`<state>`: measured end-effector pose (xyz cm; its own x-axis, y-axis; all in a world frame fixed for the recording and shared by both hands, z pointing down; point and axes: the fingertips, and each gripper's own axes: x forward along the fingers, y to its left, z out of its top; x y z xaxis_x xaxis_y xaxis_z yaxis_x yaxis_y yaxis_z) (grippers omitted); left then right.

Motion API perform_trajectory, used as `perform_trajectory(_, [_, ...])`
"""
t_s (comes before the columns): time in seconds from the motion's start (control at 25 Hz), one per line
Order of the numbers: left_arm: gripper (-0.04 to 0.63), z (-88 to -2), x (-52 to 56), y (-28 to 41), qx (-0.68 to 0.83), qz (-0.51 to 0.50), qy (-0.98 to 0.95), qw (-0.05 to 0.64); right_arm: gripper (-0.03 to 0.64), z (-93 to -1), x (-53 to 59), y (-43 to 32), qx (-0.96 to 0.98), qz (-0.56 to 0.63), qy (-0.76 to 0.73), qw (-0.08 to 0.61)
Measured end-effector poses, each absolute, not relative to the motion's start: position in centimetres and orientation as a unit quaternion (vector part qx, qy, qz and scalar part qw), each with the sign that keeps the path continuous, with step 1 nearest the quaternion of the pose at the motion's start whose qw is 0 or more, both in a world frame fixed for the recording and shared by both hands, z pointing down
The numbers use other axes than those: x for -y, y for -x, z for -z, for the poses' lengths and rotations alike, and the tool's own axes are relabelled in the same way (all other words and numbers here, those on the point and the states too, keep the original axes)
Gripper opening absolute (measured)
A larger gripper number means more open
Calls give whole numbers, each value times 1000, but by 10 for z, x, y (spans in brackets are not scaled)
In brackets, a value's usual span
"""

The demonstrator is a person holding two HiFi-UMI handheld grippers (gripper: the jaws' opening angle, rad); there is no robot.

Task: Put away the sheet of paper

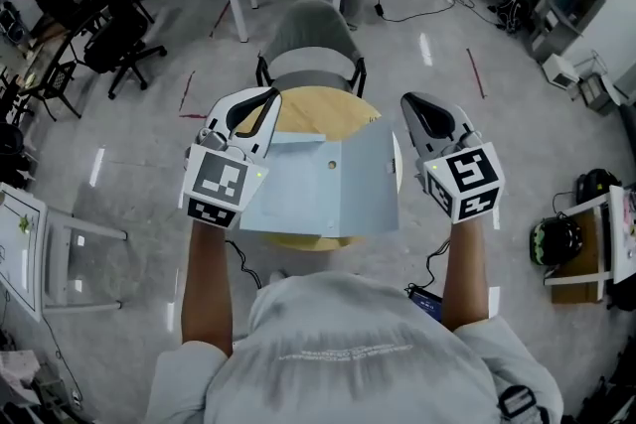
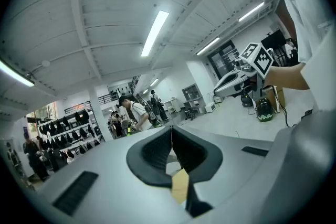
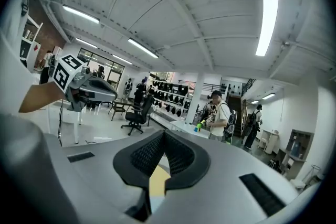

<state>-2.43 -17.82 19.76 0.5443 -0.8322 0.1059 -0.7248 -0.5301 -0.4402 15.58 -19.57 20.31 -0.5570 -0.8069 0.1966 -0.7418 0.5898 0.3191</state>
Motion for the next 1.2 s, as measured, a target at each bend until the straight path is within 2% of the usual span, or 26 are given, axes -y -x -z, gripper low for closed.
perform_trajectory(0.56, [18, -177, 173, 35, -462, 139, 855, 192, 28, -205, 200, -140, 880, 114, -427, 172])
perform_trajectory(1.2, [18, -199, 173, 45, -462, 147, 859, 163, 28, -224, 204, -139, 877, 90, -434, 184])
